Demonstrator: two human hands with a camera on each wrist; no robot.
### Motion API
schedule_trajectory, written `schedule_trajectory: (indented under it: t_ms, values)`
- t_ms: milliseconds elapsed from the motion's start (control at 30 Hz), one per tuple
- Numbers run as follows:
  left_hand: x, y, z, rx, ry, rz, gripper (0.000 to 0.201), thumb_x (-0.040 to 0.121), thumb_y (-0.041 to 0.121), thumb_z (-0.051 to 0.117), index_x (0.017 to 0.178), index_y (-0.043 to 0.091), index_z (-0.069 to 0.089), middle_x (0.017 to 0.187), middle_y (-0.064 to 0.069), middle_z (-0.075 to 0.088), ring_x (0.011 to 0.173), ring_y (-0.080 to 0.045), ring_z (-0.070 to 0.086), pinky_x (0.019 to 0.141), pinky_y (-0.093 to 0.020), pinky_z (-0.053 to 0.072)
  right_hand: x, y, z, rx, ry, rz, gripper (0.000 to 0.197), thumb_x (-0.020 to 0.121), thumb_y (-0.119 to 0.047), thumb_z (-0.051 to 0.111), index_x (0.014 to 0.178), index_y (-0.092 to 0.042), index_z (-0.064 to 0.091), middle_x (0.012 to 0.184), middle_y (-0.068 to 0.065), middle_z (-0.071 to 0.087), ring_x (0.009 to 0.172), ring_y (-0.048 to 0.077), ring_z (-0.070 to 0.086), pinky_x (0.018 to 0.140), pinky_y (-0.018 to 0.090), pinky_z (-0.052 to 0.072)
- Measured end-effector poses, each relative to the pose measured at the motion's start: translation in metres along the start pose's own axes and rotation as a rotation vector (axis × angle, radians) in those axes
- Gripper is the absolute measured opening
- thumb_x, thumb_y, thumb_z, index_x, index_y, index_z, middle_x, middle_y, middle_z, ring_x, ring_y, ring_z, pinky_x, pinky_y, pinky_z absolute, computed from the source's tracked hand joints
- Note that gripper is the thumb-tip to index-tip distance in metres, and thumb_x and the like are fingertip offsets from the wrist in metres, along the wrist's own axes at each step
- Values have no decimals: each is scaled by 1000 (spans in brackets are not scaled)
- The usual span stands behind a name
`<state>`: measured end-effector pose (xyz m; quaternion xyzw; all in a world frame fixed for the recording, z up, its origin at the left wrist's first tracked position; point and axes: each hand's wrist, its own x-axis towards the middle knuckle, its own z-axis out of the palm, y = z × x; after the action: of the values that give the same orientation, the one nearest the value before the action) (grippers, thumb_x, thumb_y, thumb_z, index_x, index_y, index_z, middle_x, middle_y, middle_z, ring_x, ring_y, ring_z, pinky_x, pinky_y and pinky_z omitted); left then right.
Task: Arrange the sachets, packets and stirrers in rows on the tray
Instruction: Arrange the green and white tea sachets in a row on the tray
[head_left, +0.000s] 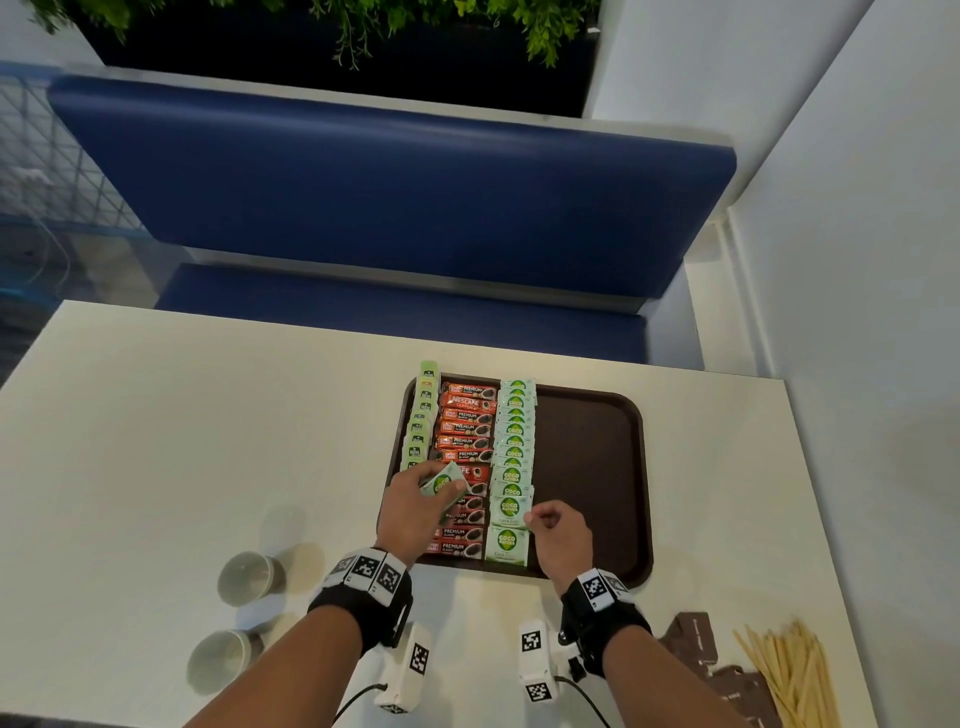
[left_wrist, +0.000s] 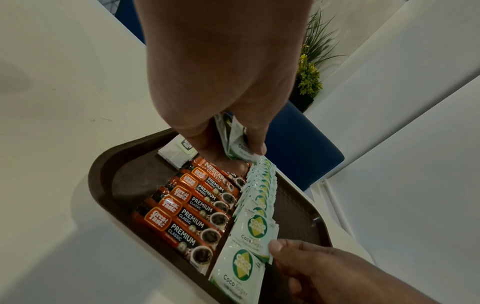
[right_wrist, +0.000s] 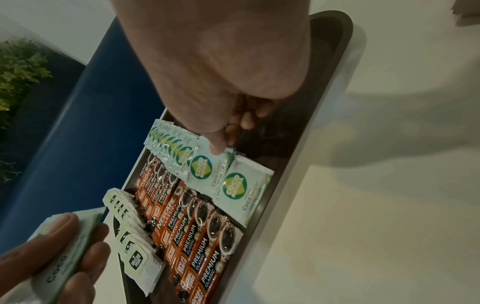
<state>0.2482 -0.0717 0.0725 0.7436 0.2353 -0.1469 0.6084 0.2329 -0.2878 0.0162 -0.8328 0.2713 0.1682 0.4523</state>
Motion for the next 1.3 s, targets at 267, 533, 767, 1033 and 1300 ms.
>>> schedule_trajectory:
  t_ms: [267,533,767,1033,1300]
  values:
    - [1,-2,-4,-4,1,-12,22,95,21,82,115,13,74,100,-6,80,83,-31,80,62,-32,66,-1,0,1,-2,2,36,10,92,-16,78,92,-14,69,83,-4,71,77,8,65,62,15,42]
    - [2,14,7,-147,-190,-107,14,106,9,61,113,6,73,109,-17,77,78,-23,77,74,-38,65,-3,-23,-15,174,-8,-22,6,97,-23,74,97,-18,71,93,-2,75,91,16,71,75,22,53]
    - [-2,27,13,-59,-320,-4,14,102,13,72,110,19,82,105,1,83,93,-20,80,83,-35,65,-2,-70,-52,156,-335,-338,14,104,-23,65,108,-22,78,108,-10,78,101,1,72,85,16,56]
    - [0,31,8,110,-349,64,22,91,17,86,113,21,84,111,5,80,100,-14,78,78,-23,64,6,-79,-73,-134,-488,-426,5,93,-28,79,96,-24,77,93,-1,75,86,12,69,88,34,58]
    - [-2,20,6,74,-296,70,21,103,15,70,118,25,81,121,11,76,112,-13,73,94,-34,63,12,-53,-60,-109,-491,-306,11,95,-29,75,93,-19,76,97,7,76,89,20,70,89,34,54]
